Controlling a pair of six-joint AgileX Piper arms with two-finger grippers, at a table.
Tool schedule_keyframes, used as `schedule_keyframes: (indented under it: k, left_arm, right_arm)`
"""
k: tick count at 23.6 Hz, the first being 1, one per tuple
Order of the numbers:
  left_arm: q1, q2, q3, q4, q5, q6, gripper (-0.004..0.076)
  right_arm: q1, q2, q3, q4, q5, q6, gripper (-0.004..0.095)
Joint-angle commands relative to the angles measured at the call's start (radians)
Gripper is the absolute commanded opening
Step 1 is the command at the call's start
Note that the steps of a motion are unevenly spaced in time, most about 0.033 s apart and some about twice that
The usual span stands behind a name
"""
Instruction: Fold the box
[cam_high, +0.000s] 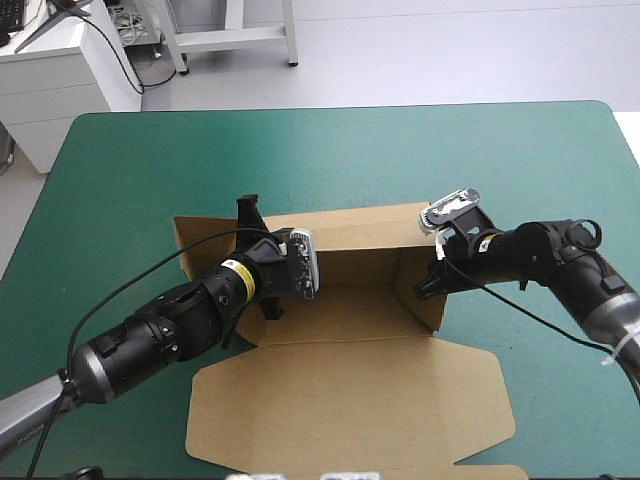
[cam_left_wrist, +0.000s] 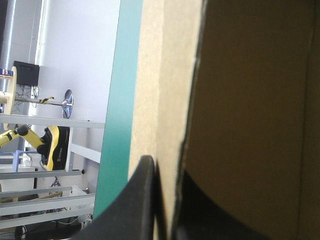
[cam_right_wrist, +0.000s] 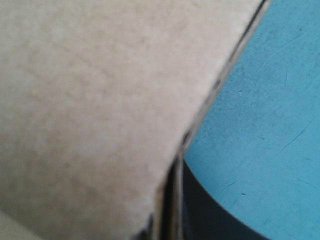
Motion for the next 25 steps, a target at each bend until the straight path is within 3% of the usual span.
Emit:
schedule_keyframes:
  k: [1,4,9,14,16,18,25]
  left_arm:
    - [-0.016,-0.007,0.004,-0.113,0.025,-0.013,-0.0008]
    - [-0.050,-0.007,0.004,-0.107,0.010,-0.013,-0.0008]
    - [-0.078,-0.007,0.004,-0.106,-0.051,-0.056,0.0019]
    - [-0.078,-0.007,0.004,-0.106,-0.129,-0.074,0.0216]
    - [-0.078,-0.007,-0.014,-0.106,-0.184,-0.119,0.0390]
    - [-0.078,-0.007,-0.055,-0.106,-0.209,-0.168,0.0492]
    - [-0.109,-0.007,-0.146,-0.106,-0.179,-0.168,0.0483]
  right_arm:
    - [-0.005,-0.028,-0.034,0.040,-0.097,0.004,-0.0017]
    - [-0.005,-0.028,-0.034,-0.029,-0.127,0.068,-0.0017]
    - [-0.005,-0.028,-0.034,-0.265,-0.179,0.272,-0.0017]
    - [-0.005,-0.028,-0.034,-0.474,-0.254,0.489,-0.0017]
    - [-0.005,-0.026,-0.034,-0.604,-0.267,0.624,-0.0017]
    - [-0.005,-0.026,-0.034,-0.654,-0.257,0.670,-0.0017]
    - [-0.005,-0.026,-0.034,-0.657,-0.251,0.692,-0.0019]
